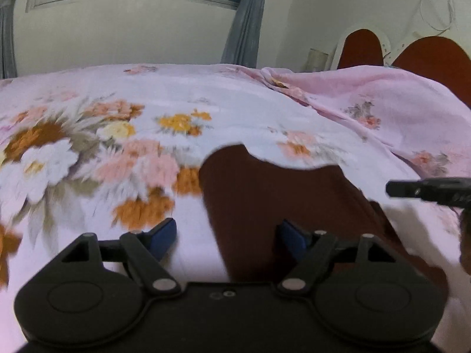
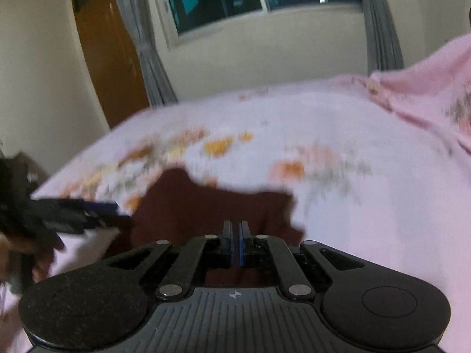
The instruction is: Fold small clothes
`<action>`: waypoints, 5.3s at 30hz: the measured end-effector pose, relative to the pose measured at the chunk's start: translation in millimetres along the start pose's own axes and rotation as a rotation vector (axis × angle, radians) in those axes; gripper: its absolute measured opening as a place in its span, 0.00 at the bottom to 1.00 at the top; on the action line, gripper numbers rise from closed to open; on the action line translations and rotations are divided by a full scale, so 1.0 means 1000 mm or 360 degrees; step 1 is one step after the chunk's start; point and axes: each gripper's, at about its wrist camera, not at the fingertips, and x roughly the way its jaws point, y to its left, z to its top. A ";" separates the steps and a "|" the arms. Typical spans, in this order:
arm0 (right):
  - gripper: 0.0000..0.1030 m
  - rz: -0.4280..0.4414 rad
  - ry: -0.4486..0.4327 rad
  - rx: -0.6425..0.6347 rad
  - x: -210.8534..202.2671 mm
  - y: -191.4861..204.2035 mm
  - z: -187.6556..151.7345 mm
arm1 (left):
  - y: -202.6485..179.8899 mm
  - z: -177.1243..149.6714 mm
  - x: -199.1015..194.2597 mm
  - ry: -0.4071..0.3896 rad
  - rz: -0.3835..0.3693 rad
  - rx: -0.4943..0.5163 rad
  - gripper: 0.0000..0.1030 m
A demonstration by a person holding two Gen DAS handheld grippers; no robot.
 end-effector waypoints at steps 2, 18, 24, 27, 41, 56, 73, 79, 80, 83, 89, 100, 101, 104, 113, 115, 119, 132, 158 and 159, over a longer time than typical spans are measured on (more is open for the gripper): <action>0.02 -0.0031 0.0056 -0.0006 0.021 -0.001 0.008 | 0.000 0.007 0.022 0.0046 0.0040 0.0011 0.74; 0.03 -0.0103 0.0116 -0.0066 0.049 -0.007 0.009 | -0.013 0.010 0.043 0.0062 0.0143 0.0238 0.75; 0.02 -0.0120 0.0160 -0.0102 0.076 -0.006 0.011 | -0.011 0.020 0.057 0.0060 0.0156 0.0238 0.83; 0.02 -0.0135 0.0231 -0.0102 0.090 -0.013 -0.001 | -0.007 0.014 0.074 0.0130 0.0199 0.0250 0.95; 0.83 -0.0191 0.0278 -0.0228 0.028 0.026 -0.034 | -0.020 -0.037 -0.005 0.0171 0.0136 0.0184 0.82; 0.63 -0.0295 0.0301 -0.0080 -0.020 0.043 -0.074 | -0.044 -0.071 -0.065 0.0116 0.0199 0.0204 0.76; 0.64 0.0105 0.0157 0.0314 -0.073 0.016 -0.065 | -0.015 -0.069 -0.081 0.0158 -0.0277 -0.0046 0.49; 0.63 0.0285 0.0139 0.0657 -0.067 -0.025 -0.068 | 0.041 -0.078 -0.061 0.0204 -0.0666 -0.0542 0.46; 0.63 0.0296 0.0141 0.0702 -0.065 -0.032 -0.070 | 0.046 -0.080 -0.058 0.0212 -0.0648 -0.0578 0.46; 0.63 0.0412 0.0187 0.0897 -0.057 -0.050 -0.080 | 0.062 -0.087 -0.044 0.0293 -0.0773 -0.0715 0.46; 0.63 0.0478 0.0209 0.0929 -0.049 -0.054 -0.087 | 0.067 -0.090 -0.032 0.0389 -0.0984 -0.0760 0.46; 0.63 0.0593 0.0182 0.1014 -0.021 -0.078 -0.074 | 0.085 -0.071 0.014 0.0366 -0.1099 -0.0886 0.46; 0.63 0.0618 0.0203 0.1002 -0.018 -0.077 -0.073 | 0.082 -0.070 0.017 0.0375 -0.1118 -0.0869 0.45; 0.63 0.0636 0.0263 0.0951 -0.012 -0.072 -0.069 | 0.078 -0.069 0.019 0.0394 -0.1156 -0.0797 0.44; 0.63 0.0663 0.0253 0.0911 -0.002 -0.072 -0.067 | 0.080 -0.069 0.034 0.0402 -0.1198 -0.0837 0.28; 0.63 0.0674 0.0256 0.0884 0.003 -0.070 -0.065 | 0.077 -0.066 0.038 0.0405 -0.1213 -0.0834 0.28; 0.43 0.0664 0.0261 0.0851 0.008 -0.068 -0.065 | 0.075 -0.065 0.042 0.0406 -0.1229 -0.0822 0.26; 0.29 0.0688 0.0306 0.0934 0.009 -0.083 -0.069 | 0.072 -0.064 0.048 0.0372 -0.1181 -0.0865 0.22; 0.26 0.0849 0.0011 0.0441 -0.092 0.085 0.026 | 0.063 0.008 -0.173 -0.0162 -0.1019 -0.0566 0.17; 0.26 0.0881 -0.0005 0.0493 -0.086 0.087 0.033 | 0.068 0.016 -0.179 -0.0190 -0.1046 -0.0580 0.17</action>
